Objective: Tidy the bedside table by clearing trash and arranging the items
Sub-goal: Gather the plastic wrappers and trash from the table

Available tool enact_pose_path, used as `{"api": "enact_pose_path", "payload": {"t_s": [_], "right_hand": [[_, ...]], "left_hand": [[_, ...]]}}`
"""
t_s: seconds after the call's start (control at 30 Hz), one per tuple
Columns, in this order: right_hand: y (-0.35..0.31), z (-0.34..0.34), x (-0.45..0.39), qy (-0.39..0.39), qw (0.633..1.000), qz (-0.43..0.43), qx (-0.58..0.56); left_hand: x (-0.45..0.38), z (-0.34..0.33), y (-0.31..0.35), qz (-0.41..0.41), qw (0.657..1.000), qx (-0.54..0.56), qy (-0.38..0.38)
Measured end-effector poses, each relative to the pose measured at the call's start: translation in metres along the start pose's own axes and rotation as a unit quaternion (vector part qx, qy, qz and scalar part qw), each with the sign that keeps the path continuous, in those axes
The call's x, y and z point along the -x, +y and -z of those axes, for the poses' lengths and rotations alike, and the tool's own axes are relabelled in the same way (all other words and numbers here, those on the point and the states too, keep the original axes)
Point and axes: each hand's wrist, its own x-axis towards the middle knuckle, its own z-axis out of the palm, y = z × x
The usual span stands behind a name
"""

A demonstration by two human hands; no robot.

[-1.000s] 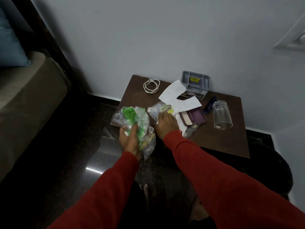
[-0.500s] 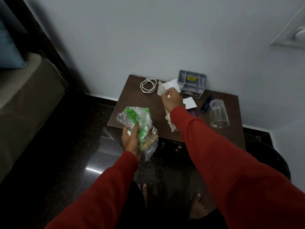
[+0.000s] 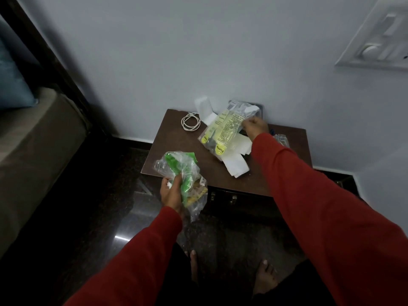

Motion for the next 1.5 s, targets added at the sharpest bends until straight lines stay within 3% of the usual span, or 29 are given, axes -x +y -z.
{"api": "enact_pose_path", "payload": {"t_s": [0.33, 0.57, 0.67, 0.83, 1.07, 1.2, 1.3, 1.43, 1.5], "right_hand": [[-0.004, -0.001, 0.034, -0.03, 0.987, 0.059, -0.144], [-0.029, 0.001, 0.077, -0.032, 0.957, 0.284, -0.051], [-0.039, 0.002, 0.103, -0.102, 0.937, 0.327, -0.064], [-0.045, 0.004, 0.163, -0.235, 0.912, 0.31, -0.131], [-0.025, 0.035, 0.196, -0.285, 0.882, 0.375, 0.038], [-0.011, 0.068, 0.208, -0.25, 0.894, 0.369, 0.033], [0.003, 0.097, 0.209, -0.173, 0.918, 0.357, -0.02], [0.022, 0.146, 0.212, -0.155, 0.935, 0.267, -0.175], [0.03, 0.18, 0.214, -0.138, 0.933, 0.239, -0.232]], "left_hand": [[-0.001, -0.003, 0.0, -0.022, 0.999, -0.001, -0.038], [0.004, -0.011, 0.045, -0.076, 0.995, 0.03, -0.06], [0.014, -0.029, 0.07, -0.109, 0.991, 0.012, -0.08], [0.045, -0.058, 0.082, -0.11, 0.982, -0.004, -0.157], [0.095, -0.076, 0.074, -0.031, 0.961, -0.007, -0.273], [0.134, -0.097, 0.065, 0.006, 0.951, 0.004, -0.309], [0.16, -0.119, 0.06, 0.057, 0.954, 0.032, -0.293], [0.2, -0.16, 0.047, 0.023, 0.953, -0.033, -0.3], [0.224, -0.185, 0.036, 0.047, 0.94, -0.082, -0.327]]}}
